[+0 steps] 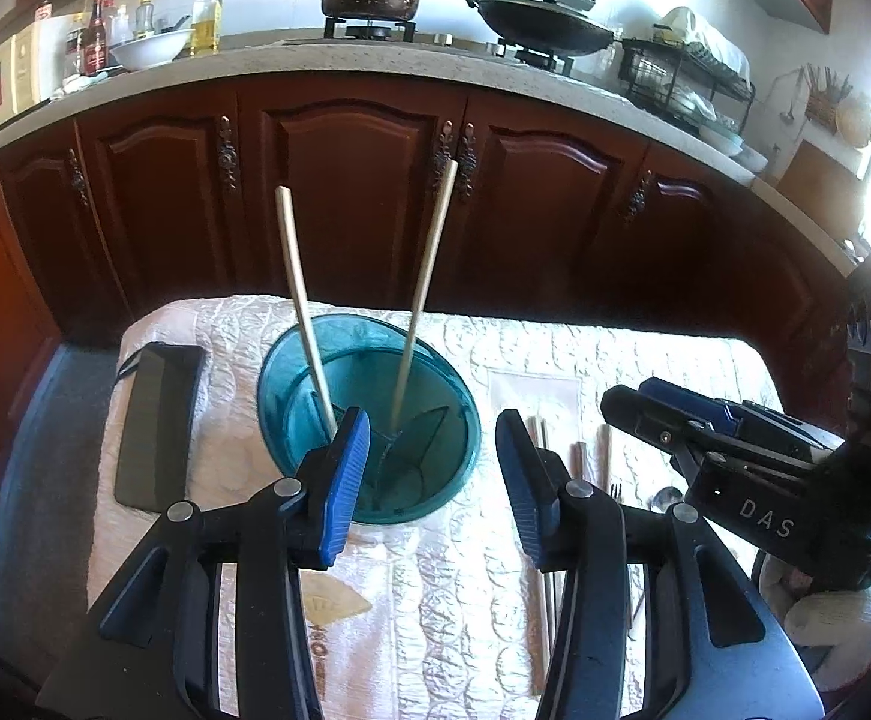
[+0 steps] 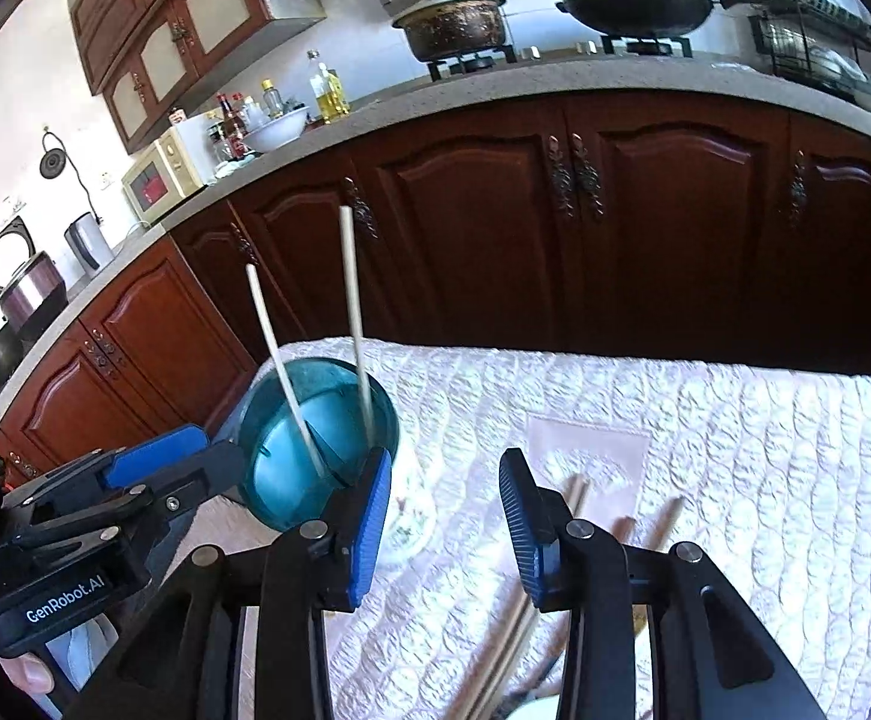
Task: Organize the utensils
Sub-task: 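Move the left tool back to a chopstick and grasp it while the right tool grasps another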
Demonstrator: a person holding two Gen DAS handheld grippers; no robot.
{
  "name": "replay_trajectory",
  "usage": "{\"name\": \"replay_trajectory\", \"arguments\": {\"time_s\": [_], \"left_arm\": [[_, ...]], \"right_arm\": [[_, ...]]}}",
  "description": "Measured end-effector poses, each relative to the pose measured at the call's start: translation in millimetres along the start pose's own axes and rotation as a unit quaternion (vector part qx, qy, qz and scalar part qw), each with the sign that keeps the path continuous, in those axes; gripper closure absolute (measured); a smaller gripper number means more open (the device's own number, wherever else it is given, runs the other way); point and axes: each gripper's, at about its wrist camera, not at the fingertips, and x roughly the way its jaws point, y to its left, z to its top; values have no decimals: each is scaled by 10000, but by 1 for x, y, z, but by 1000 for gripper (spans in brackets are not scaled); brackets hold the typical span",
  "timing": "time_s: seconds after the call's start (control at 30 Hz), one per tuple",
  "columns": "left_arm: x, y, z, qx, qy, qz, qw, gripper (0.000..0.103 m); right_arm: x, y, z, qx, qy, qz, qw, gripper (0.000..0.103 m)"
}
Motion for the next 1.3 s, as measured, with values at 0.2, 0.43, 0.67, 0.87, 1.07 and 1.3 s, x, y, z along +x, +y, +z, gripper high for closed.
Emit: {"name": "replay_trajectory", "arguments": {"time_s": [0.2,0.43,0.67,0.87,1.07,1.3], "left_arm": [[6,-7,-5,13,80,-32,10000,60],[12,-12,-13,40,215,-132,9997,60],[16,-21,-24,152,345,-399,9985,60],[28,-34,-37,319,587,-624,9958,60],[47,-43,-52,350,937,-697,9925,60],[53,-43,-60,389,1107,-687,9907,60]], "right_arm": [[-3,-18,-9,141,76,-103,9998,67],[-6,-35,-18,213,187,-215,9994,64],[-4,-69,-33,447,388,-458,9972,64],[9,-97,-47,714,627,-499,9942,64],[32,-103,-52,934,921,-72,9913,76],[87,-89,-50,823,1409,7,9866,81]]}}
